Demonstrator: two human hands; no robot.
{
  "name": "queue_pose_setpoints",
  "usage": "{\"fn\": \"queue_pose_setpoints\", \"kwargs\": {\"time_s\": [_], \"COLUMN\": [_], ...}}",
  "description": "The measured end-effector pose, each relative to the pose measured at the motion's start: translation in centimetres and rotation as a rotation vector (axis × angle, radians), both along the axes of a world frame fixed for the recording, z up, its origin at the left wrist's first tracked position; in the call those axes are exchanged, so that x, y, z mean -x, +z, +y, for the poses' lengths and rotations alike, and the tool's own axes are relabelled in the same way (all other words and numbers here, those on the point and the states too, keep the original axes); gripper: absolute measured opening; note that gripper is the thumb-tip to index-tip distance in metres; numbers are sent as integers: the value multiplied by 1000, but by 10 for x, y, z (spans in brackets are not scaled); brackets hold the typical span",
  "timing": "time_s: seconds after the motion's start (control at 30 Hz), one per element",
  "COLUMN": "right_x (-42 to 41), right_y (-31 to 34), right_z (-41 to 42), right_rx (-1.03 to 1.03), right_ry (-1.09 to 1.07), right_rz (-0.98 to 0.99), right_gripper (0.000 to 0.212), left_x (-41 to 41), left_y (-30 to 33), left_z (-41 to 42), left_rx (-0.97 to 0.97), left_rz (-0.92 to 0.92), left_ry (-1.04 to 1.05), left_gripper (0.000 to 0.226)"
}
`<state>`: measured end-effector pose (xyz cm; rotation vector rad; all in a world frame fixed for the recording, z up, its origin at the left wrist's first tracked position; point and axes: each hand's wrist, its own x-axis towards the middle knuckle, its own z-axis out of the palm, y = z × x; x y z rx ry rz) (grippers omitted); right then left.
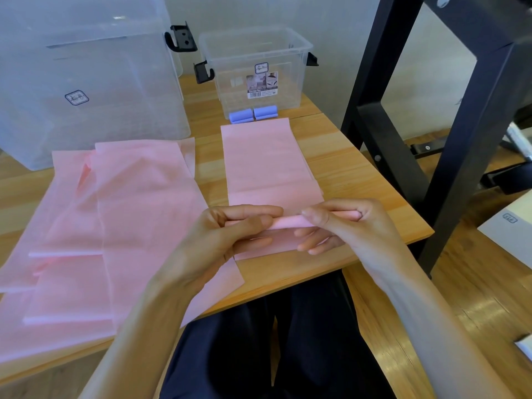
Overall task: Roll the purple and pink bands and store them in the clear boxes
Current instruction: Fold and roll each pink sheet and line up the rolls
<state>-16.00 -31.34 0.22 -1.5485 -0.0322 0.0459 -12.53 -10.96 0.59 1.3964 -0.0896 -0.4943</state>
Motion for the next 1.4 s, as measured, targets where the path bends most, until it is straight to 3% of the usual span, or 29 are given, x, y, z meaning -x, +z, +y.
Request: {"fn": "queue_pose_setpoints", "kwargs": {"time_s": [0.37,0.57,0.67,0.93,1.4], "right_x": [-3,-4,-4,-7,-7], "right_y": [0,0,0,0,0], "right_z": [-2,-1,0,4,3], "right_rx": [-1,-18,-3,-2,29], "right_ry": [2,44,37,-9,-3], "right_rz": [-3,1,-28,-42,-39], "right_gripper": [17,28,20,23,18], "left_x": [0,2,5,5,3], "left_y": [5,3,5,4,4], "left_z": [-2,-3,-2,-2,0], "left_rx": [-77,-71,-80,-70,-117], "left_rz": [-96,-104,-131,-122,-172], "left_ry": [9,102,59,156,98], "left_gripper": [21,20,26,24,28]}}
